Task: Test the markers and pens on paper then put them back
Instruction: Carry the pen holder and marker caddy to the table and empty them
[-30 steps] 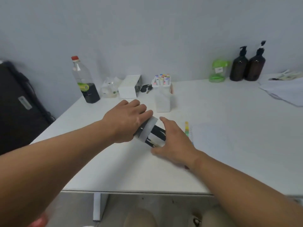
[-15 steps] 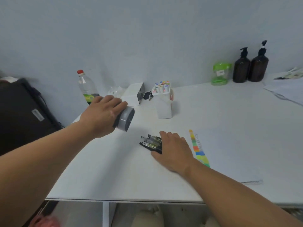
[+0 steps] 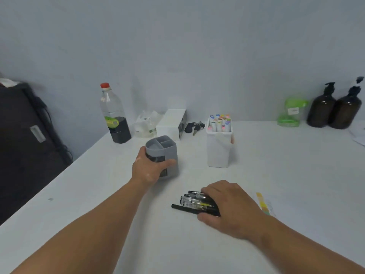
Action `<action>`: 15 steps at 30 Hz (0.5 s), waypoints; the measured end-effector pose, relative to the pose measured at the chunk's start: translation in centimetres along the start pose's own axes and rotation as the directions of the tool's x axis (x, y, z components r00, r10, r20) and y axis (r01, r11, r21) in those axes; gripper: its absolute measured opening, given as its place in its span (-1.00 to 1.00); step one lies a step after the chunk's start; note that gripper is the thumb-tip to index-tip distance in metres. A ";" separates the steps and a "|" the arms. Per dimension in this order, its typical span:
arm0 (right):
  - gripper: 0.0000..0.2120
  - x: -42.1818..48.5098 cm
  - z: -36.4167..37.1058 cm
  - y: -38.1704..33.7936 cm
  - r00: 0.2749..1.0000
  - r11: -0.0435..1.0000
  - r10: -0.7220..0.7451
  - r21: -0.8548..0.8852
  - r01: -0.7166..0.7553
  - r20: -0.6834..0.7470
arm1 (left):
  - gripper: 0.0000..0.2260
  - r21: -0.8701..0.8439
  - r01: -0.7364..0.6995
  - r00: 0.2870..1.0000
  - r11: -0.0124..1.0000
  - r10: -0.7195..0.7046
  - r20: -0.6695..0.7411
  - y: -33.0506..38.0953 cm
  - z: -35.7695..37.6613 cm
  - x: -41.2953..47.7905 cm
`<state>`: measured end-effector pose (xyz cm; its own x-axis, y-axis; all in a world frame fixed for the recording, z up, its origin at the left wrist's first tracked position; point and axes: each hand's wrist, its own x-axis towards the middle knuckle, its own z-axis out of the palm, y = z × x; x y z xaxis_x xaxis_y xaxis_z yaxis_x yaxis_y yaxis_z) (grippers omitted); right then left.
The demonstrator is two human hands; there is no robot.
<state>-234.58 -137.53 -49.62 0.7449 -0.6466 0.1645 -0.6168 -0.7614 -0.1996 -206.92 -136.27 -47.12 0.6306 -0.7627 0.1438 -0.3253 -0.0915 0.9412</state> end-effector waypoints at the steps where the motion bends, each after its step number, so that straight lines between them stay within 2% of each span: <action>1: -0.33 0.6 0.0 0.2 1.000 1.000 -0.016 -0.004 0.016 0.006 | -0.15 0.003 -0.005 1.000 1.000 0.005 0.007 -0.3 0.5 0.8; 5: -0.33 3.3 0.1 0.8 0.999 0.999 -0.042 -0.023 0.043 0.017 | -0.12 0.021 -0.021 0.998 1.000 0.020 0.059 -1.5 1.5 3.4; 11: -0.36 6.4 0.1 2.5 1.000 0.997 0.016 -0.080 -0.016 -0.005 | -0.14 0.063 -0.008 0.994 0.998 0.002 0.108 -1.9 1.6 6.4; 15: -0.29 6.3 0.2 2.7 0.999 0.995 0.036 -0.089 -0.035 0.004 | -0.07 0.053 0.028 0.989 0.998 -0.035 0.146 -1.6 1.1 6.1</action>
<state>-231.54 -143.68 -49.30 0.7233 -0.6732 0.1538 -0.6628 -0.7393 -0.1188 -203.33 -141.46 -48.07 0.5323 -0.8441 0.0644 -0.3443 -0.1463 0.9274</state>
